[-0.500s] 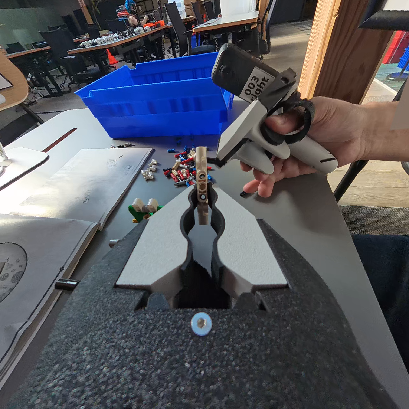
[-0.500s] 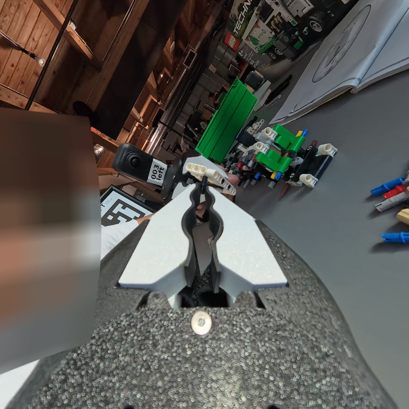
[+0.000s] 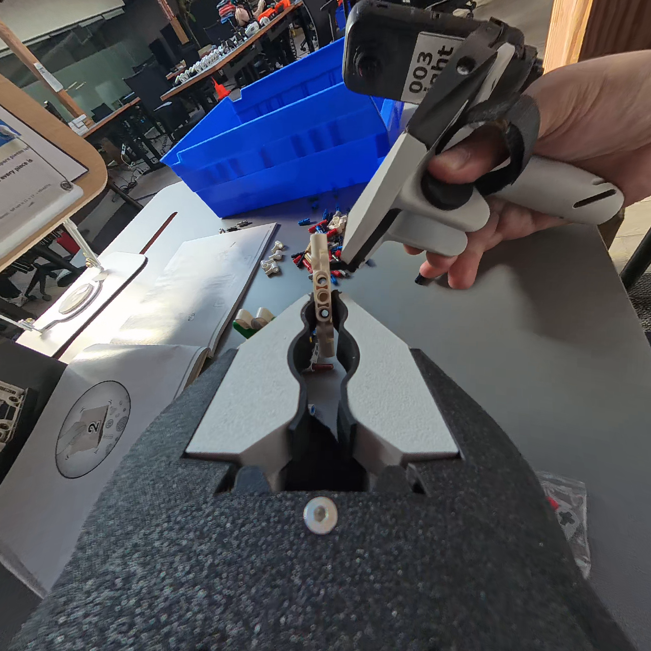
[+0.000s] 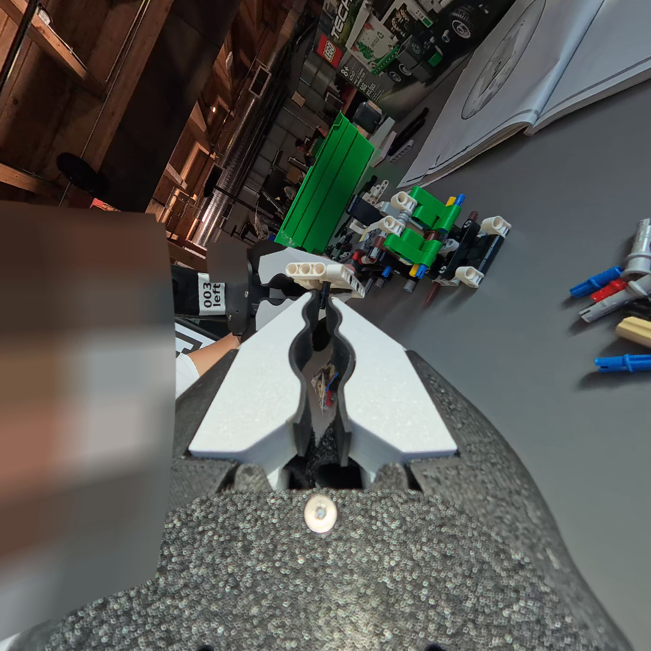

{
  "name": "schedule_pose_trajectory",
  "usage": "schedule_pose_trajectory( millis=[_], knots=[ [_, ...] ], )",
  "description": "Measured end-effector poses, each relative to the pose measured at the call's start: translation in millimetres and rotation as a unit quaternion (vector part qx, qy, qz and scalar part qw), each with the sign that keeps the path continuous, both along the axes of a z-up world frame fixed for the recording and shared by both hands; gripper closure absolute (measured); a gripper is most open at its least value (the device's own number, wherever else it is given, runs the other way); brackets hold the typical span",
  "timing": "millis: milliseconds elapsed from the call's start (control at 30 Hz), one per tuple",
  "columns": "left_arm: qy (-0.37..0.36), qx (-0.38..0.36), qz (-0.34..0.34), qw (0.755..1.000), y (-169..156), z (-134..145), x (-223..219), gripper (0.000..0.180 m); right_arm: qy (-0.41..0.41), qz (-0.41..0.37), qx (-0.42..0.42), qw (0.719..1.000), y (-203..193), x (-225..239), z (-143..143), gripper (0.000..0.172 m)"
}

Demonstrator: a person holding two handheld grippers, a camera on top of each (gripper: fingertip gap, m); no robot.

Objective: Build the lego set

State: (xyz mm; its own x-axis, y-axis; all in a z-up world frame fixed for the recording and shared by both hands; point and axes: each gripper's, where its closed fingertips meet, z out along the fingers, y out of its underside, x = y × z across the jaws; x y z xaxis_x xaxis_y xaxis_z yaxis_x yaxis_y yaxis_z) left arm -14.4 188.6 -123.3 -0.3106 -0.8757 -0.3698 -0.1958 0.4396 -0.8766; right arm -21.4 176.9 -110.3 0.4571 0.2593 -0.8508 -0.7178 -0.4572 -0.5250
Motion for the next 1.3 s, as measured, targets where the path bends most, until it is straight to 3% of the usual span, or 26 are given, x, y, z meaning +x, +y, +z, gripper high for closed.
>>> schedule_pose_trajectory(
  millis=[33, 433, 1300],
  knots=[
    [0.002, 0.006, 0.003, 1.000, 0.6, -1.3, 0.2, 0.175, -0.006, -0.003, -0.003, 1.000, 0.4, 0.1, -1.3, 0.170],
    [0.025, 0.045, 0.003, 0.999, 1.9, -12.8, 0.7, 0.175, -0.054, -0.017, -0.028, 0.998, 2.0, 0.3, -13.9, 0.171],
    [0.097, -0.023, -0.015, 0.995, 3.8, -29.6, -3.0, 0.175, -0.097, -0.025, -0.063, 0.993, 4.6, 1.4, -27.9, 0.170]
  ],
)
